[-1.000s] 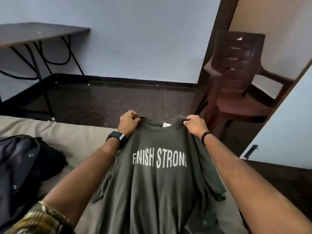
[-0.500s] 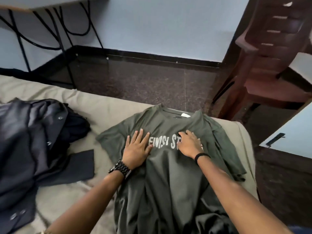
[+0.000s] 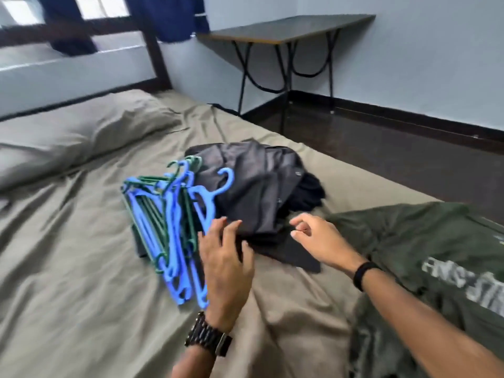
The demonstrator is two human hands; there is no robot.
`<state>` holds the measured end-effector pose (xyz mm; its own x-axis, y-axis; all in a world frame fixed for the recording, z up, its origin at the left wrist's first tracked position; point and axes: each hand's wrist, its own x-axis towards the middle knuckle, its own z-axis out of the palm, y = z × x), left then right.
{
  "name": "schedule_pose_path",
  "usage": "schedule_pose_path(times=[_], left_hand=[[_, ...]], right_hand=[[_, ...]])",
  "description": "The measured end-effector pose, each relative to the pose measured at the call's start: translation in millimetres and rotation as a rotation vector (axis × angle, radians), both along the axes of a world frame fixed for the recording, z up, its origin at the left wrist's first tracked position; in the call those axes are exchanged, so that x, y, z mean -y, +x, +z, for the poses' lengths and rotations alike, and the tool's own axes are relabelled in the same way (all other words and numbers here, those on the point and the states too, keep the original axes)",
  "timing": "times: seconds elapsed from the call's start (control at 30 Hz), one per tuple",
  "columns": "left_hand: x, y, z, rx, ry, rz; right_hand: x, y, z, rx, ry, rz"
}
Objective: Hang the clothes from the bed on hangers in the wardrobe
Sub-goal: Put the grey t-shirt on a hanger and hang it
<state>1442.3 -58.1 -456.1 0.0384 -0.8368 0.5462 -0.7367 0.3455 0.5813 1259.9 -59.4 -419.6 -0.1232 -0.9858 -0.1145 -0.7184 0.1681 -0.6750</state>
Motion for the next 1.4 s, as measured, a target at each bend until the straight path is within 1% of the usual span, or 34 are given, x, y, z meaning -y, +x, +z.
schedule_pose_path(times=[0.1,0.17,0.23,0.3,0.33,0.4,0.47,0.5,0.6,0.63,0.67,0.8,0.9,0.97,1.07,1.17,1.27,1.33,1.4], left_hand=[[24,47,5,-0.019,0.215,0.286],[42,78,2,-0.003,0.340,0.374],[57,106,-7,-0.046,0.468,0.368],[67,117,-13,-0.182,0.628,0.281],[70,118,-19,-0.219,0.683,0.245],[72,114,-29,-0.198,0.708,0.235],[68,105,-34,-0.200,0.651,0.244],[65,100,-36,-0.229,0.626,0.239],[54,86,-41,-0.324,0.585,0.203],[49,81,-42,-0.348,0.578,0.188],[44,77,-43,-0.373,0.574,0.177],[15,47,-46,-0.464,0.569,0.083],[-6,20,-47,-0.477,0.557,0.028],[-17,9,-46,-0.433,0.545,0.025],[-22,3,-44,-0.363,0.519,0.088],[-24,-1,-44,-0.225,0.566,0.103],[-27,-9,-45,-0.147,0.605,0.087],[-31,-16,-47,-0.081,0.581,0.112],[-38,-26,-47,0.023,0.529,0.123]], right_hand=[[27,54,10,0.091,-0.010,0.114],[38,82,11,0.144,0.007,0.162],[49,107,4,0.171,0.027,0.189],[54,123,-6,0.199,0.058,0.183],[55,129,-13,0.209,0.084,0.182],[57,141,-30,0.219,0.153,0.179],[56,147,-42,0.282,0.220,0.181],[56,149,-47,0.357,0.242,0.181],[55,153,-54,0.675,0.328,0.152],[52,152,-57,0.710,0.323,0.138],[50,151,-59,0.693,0.290,0.124],[36,128,-67,0.493,0.095,0.017],[17,108,-70,0.425,0.024,-0.029],[3,100,-70,0.373,-0.041,-0.063],[-11,89,-66,0.290,-0.143,-0.090],[-19,70,-53,0.175,-0.215,-0.075],[-31,45,-36,0.075,-0.301,-0.058],[-41,29,-30,-0.006,-0.344,-0.021],[-56,11,-26,-0.097,-0.388,0.007]])
